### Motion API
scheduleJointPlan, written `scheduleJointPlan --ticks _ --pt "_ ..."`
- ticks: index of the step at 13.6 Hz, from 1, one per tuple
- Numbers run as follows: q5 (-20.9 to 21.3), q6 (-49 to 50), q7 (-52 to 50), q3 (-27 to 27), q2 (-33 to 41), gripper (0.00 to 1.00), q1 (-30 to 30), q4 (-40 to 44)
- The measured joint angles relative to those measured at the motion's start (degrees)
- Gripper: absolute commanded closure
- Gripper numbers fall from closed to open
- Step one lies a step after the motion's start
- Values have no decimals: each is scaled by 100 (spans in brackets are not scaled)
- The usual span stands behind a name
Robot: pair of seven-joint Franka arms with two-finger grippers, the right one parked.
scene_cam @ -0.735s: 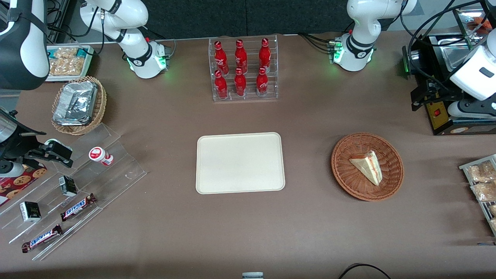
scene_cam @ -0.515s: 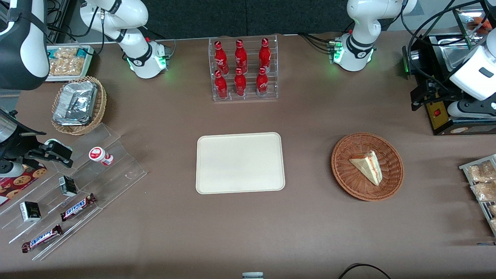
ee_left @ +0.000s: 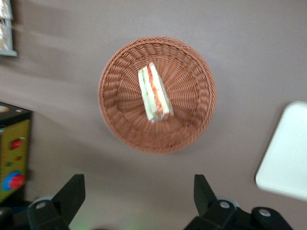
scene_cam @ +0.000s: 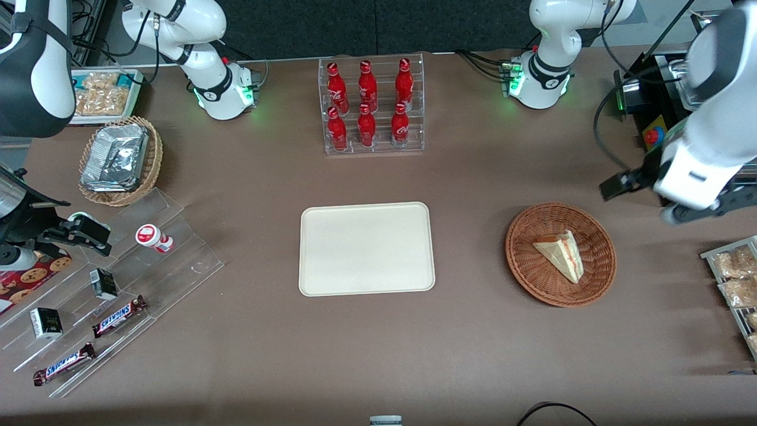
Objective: Place sandwich from basket to tray
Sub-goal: 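Move the left gripper down over the sandwich in the wicker basket, then close the left gripper on the sandwich wedge in the basket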
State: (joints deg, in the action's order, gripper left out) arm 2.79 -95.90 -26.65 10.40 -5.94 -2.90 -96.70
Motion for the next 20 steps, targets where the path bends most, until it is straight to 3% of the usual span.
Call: scheduleJointPlan --ticks 3,7,11,16,17,18,20 --pt "-1 -1014 -663 -6 -474 0 -1 -696" --pt "-1 -2128 -786 -25 -1172 0 -109 -1033" --pt "-2 -3351 -786 -32 -1317 0 -383 -1821" --pt "-18 -4074 -791 -24 -1633 1 -407 -2058" --pt "-20 -4215 -792 -24 -1775 16 -407 -2068" --pt "-20 -4341 -793 -24 -1896 44 -407 -2070" --pt "-20 -4504 -793 -23 -2032 74 -407 -2073"
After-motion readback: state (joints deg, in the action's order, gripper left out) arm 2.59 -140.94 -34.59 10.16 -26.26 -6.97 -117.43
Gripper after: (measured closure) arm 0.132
